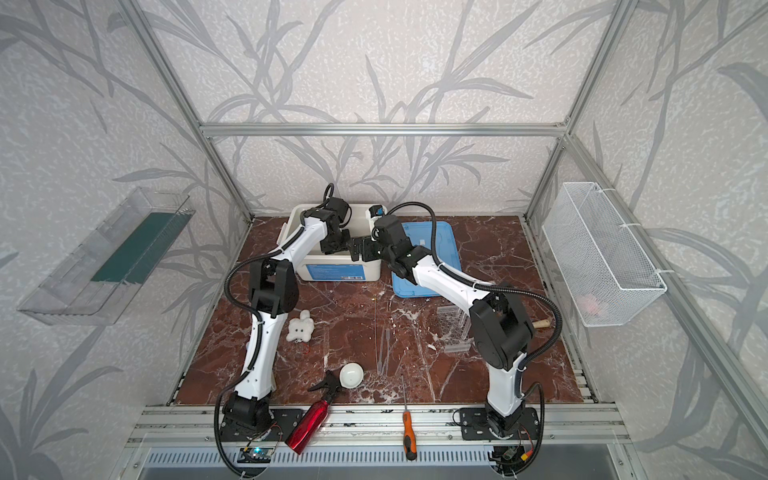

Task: Organize the chemistry lab equipment
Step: 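Lift the glass beaker into the white bin with the left gripper and release, then move the left gripper toward the white funnel while the right gripper draws back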

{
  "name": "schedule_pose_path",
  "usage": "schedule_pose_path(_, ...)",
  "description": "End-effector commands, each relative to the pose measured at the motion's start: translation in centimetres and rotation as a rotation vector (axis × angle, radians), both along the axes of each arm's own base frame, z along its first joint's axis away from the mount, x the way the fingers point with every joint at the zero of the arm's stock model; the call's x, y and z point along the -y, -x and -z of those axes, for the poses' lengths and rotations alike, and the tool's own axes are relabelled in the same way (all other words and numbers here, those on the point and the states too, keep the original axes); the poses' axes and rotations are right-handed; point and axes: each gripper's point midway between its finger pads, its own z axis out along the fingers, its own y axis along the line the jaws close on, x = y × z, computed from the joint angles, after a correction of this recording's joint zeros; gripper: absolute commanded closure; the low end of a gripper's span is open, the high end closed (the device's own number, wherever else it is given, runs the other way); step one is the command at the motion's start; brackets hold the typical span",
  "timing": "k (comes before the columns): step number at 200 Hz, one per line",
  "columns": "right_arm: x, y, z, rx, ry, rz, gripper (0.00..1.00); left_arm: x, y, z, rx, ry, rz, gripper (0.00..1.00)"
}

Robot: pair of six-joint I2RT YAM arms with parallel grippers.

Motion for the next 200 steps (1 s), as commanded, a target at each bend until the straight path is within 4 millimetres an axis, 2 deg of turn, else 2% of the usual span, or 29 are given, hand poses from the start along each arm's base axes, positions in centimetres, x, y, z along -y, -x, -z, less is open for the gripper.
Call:
schedule_pose_path(1,0.3,0.2,-1.8,0.033,-0.031,0.01,0.01,-0.2,0.4,0.4,-0.018,-0.015,-0.01,0.45)
schedule_pose_path(33,0.8,0.5,-2.5,0.05,-0.025,0.012,0.01,-0.2,0.3,-1.0,0.007,-0.014,-0.005,0.27)
schedule_pose_path(58,1.3,0.9,-3.5,0.072,-0.031,0.017,0.01,-0.3,0.1,-2.4,0.035,-0.016,-0.006,0.24)
schedule_pose_path(76,1.8,1.3,-4.3,0.082,-0.033,0.017,0.01,-0.8,0.2,-3.9,0.057,-0.041,-0.006,0.15)
schedule_pose_path(100,2.2,2.1,-5.8,0.103,-0.033,-0.005,0.0,-1.6,0.5,-7.9,0.125,-0.074,-0.013,0.05)
schedule_pose_path(108,2.1,2.3,-5.7,0.105,-0.024,-0.025,0.01,-1.6,0.7,-9.4,0.154,-0.073,-0.006,0.03)
schedule_pose_path(110,2.4,2.7,-6.8,0.123,-0.036,-0.028,0.01,-1.6,0.7,-9.9,0.163,-0.071,-0.003,0.03)
schedule_pose_path(113,2.5,2.9,-7.3,0.132,-0.038,-0.032,0.01,-1.6,0.7,-10.4,0.173,-0.069,-0.001,0.01)
schedule_pose_path(142,4.0,4.1,-9.5,0.173,-0.032,-0.045,0.01,-1.2,1.8,-15.5,0.255,-0.03,0.026,0.01)
schedule_pose_path(176,6.8,5.6,-11.1,0.182,0.007,-0.029,0.01,-0.6,4.5,-19.7,0.312,-0.037,0.066,0.01)
schedule_pose_path(200,8.7,7.3,-10.8,0.177,0.098,-0.054,0.01,0.3,7.4,-22.4,0.347,-0.052,0.12,0.01)
